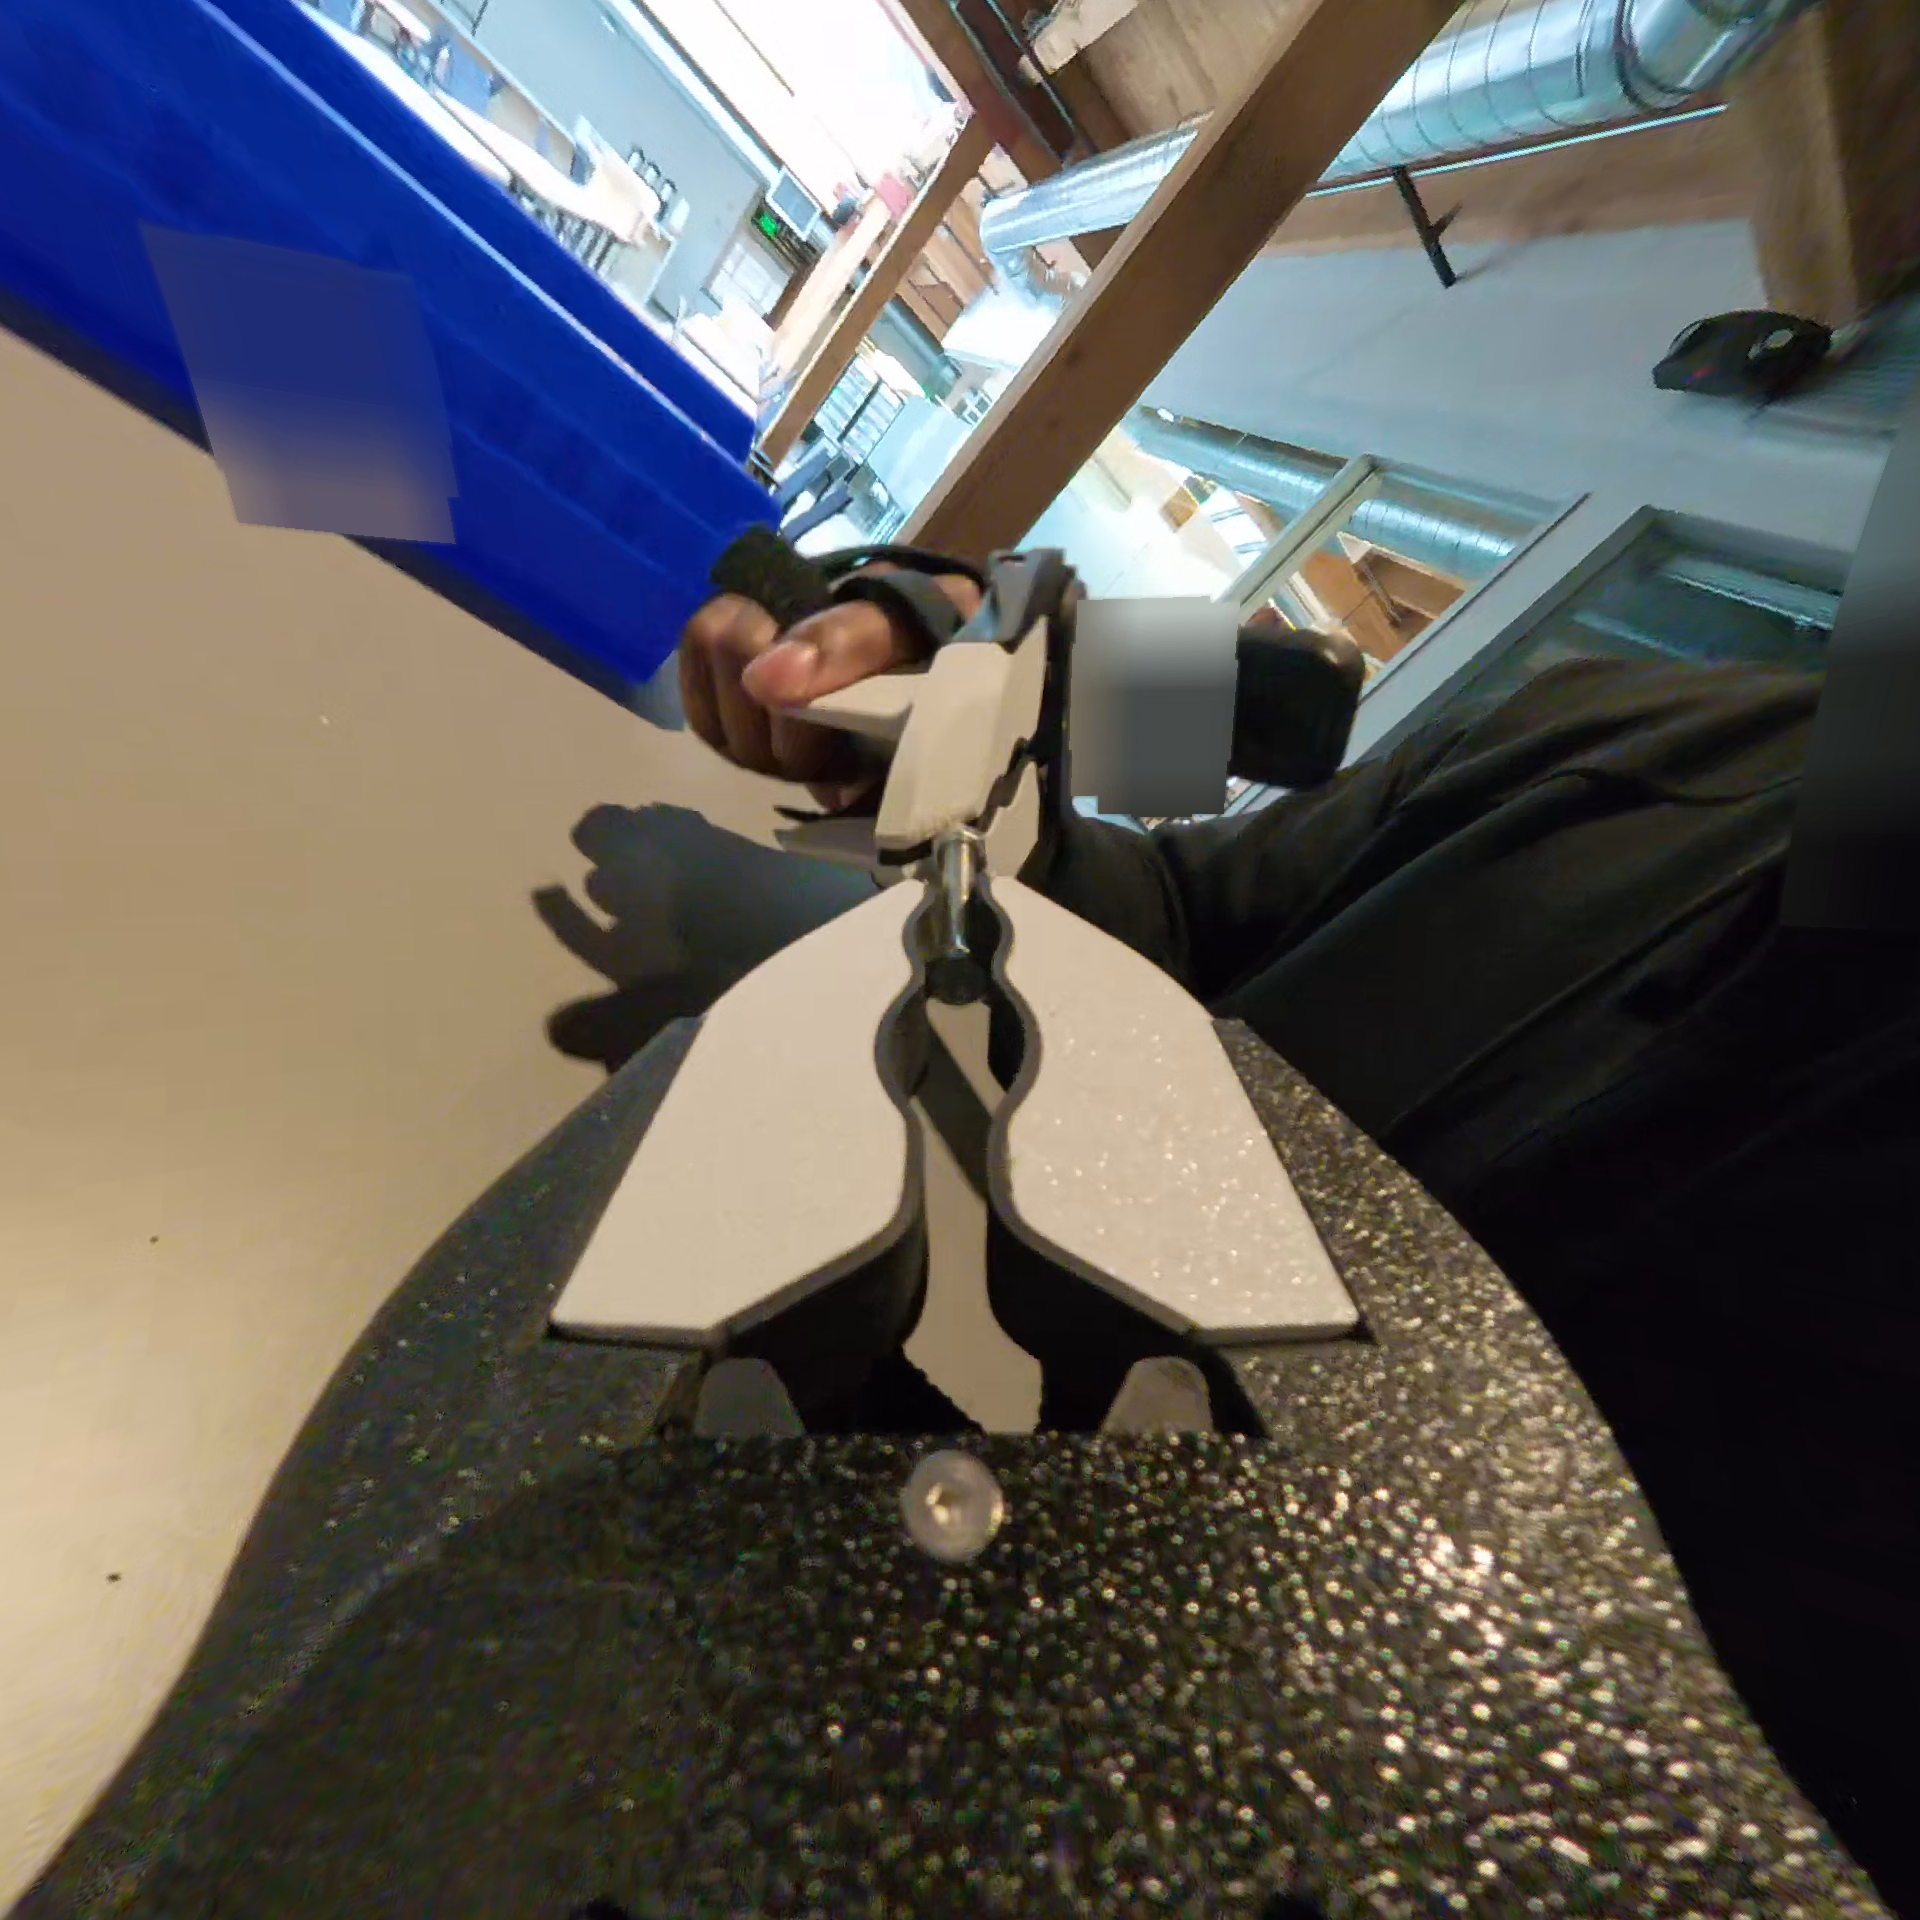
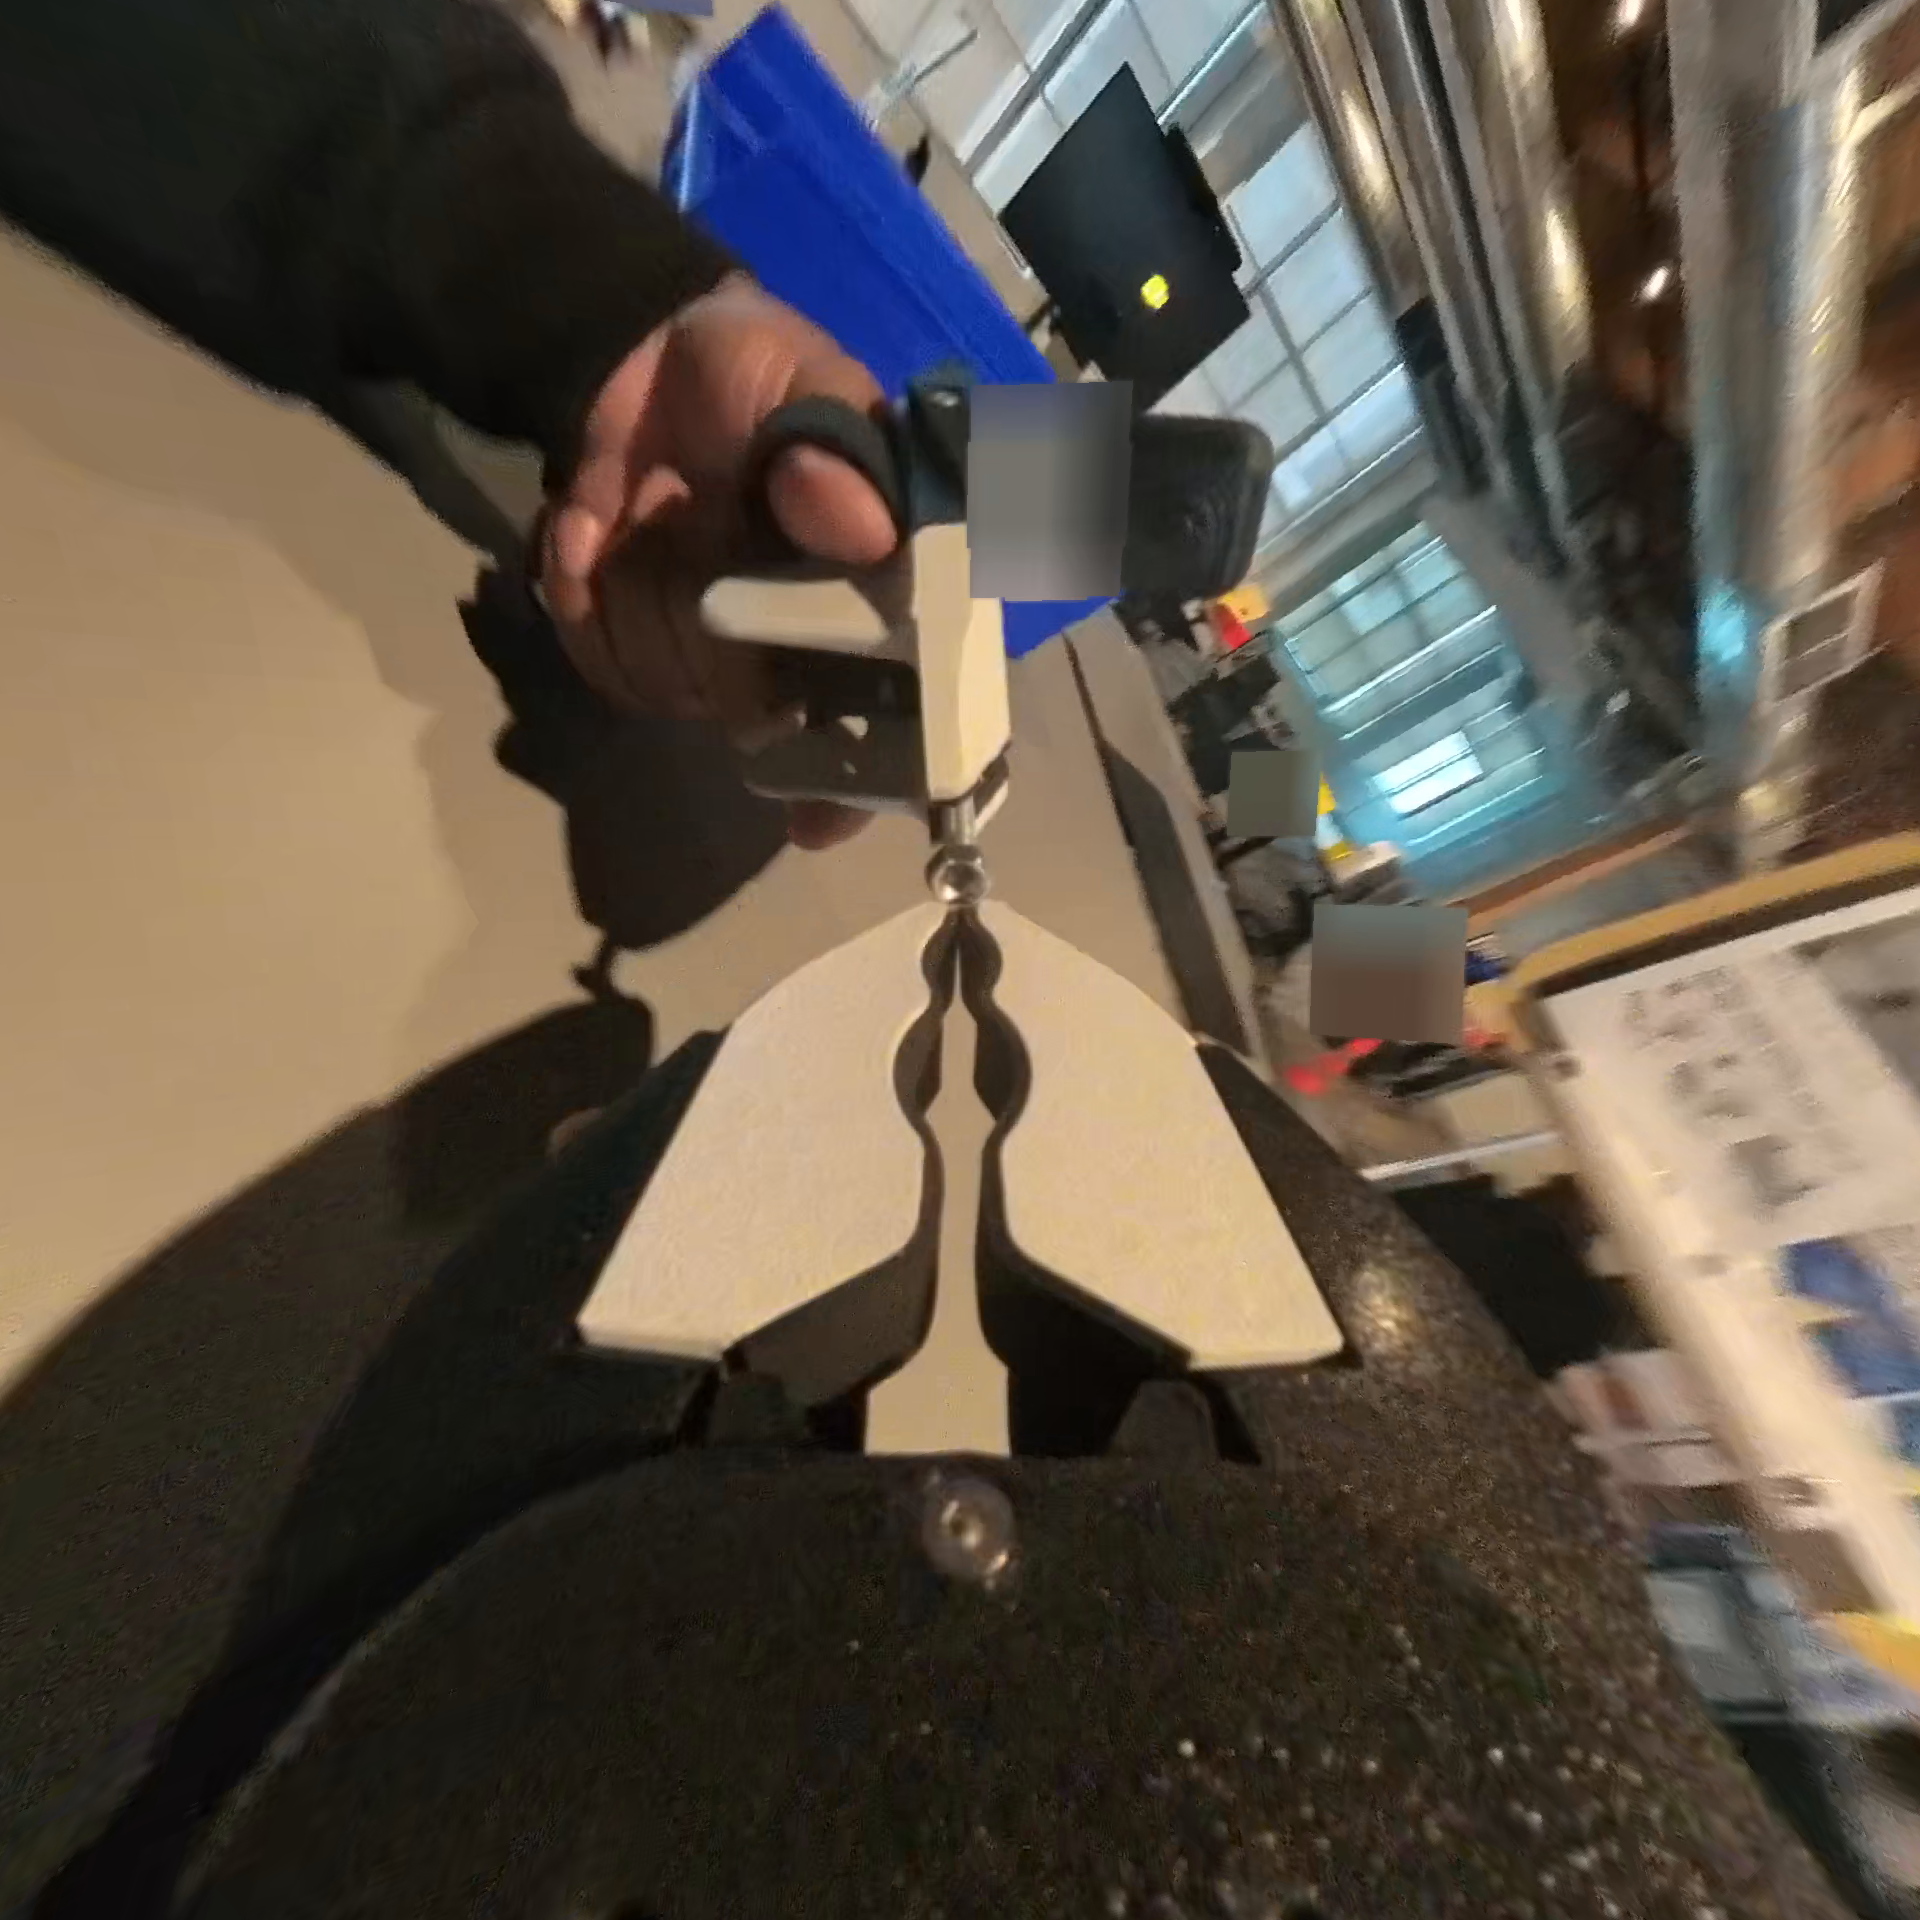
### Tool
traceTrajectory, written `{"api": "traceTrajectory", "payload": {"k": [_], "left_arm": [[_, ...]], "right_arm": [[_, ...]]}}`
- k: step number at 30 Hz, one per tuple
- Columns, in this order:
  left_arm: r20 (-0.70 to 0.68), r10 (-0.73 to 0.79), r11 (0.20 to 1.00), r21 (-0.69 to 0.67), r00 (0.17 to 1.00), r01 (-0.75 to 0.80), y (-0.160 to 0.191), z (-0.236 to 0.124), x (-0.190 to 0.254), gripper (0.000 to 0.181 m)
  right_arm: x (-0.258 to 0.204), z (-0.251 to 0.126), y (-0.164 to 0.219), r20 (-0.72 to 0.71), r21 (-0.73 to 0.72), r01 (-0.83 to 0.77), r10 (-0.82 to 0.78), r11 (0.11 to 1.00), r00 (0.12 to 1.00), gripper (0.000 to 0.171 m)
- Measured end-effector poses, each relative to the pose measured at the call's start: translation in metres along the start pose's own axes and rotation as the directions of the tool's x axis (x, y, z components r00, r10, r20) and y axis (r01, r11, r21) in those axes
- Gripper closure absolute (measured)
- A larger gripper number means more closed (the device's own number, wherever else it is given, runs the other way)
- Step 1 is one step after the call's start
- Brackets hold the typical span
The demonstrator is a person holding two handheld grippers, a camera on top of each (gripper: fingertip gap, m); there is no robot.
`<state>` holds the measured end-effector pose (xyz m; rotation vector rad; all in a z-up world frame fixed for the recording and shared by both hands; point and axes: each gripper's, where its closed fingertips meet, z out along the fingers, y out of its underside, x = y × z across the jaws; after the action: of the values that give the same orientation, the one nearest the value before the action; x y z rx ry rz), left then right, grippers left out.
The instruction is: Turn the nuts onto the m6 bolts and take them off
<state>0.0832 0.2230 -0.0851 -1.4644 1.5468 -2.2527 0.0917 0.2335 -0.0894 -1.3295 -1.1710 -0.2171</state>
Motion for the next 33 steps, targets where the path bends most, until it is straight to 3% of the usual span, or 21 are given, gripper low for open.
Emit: {"api": "traceTrajectory", "payload": {"k": [2,6,10,12,18,21,24,31,33], "left_arm": [[0.012,-0.001,1.0,0.003,1.0,0.001,0.0,0.001,-0.003,0.176],[0.016,0.026,0.999,0.036,1.0,-0.026,-0.007,-0.002,-0.002,0.176],[0.06,0.079,0.996,0.038,0.995,-0.081,-0.009,-0.004,-0.005,0.176],[0.064,0.108,0.993,0.038,0.992,-0.11,-0.01,-0.004,-0.004,0.176],[0.09,0.142,0.99,0.004,0.986,-0.143,-0.007,-0.002,-0.005,0.176],[0.091,0.126,0.992,-0.021,0.988,-0.125,-0.002,0.002,-0.007,0.176],[0.085,0.084,0.996,-0.046,0.993,-0.081,0.004,0.005,-0.008,0.176],[0.011,-0.098,0.995,-0.009,0.995,0.098,0.005,0.005,-0.007,0.176],[0.011,-0.089,0.996,-0.005,0.996,0.089,0.004,0.005,-0.007,0.176]], "right_arm": [[-0.002,0.001,0.005,-0.005,-0.045,0.039,-0.039,0.998,0.999,0.171],[-0.003,0.003,0.01,0.027,-0.051,-0.068,0.07,0.996,0.997,0.171],[-0.01,0.006,0.015,0.106,-0.064,-0.212,0.218,0.975,0.97,0.15],[-0.01,0.006,0.012,0.135,-0.043,-0.312,0.315,0.949,0.939,0.14],[0.004,0.001,-0.006,0.135,0.071,-0.444,0.433,0.893,0.891,0.134],[-0.001,0.004,-0.004,0.13,0.039,-0.399,0.391,0.916,0.911,0.137],[-0.006,0.005,-0.005,0.094,0.032,-0.276,0.272,0.961,0.958,0.159],[-0.006,0.004,-0.003,-0.044,-0.024,0.158,-0.159,0.987,0.986,0.159],[-0.005,0.004,-0.004,-0.07,-0.031,0.199,-0.201,0.979,0.977,0.159]]}}
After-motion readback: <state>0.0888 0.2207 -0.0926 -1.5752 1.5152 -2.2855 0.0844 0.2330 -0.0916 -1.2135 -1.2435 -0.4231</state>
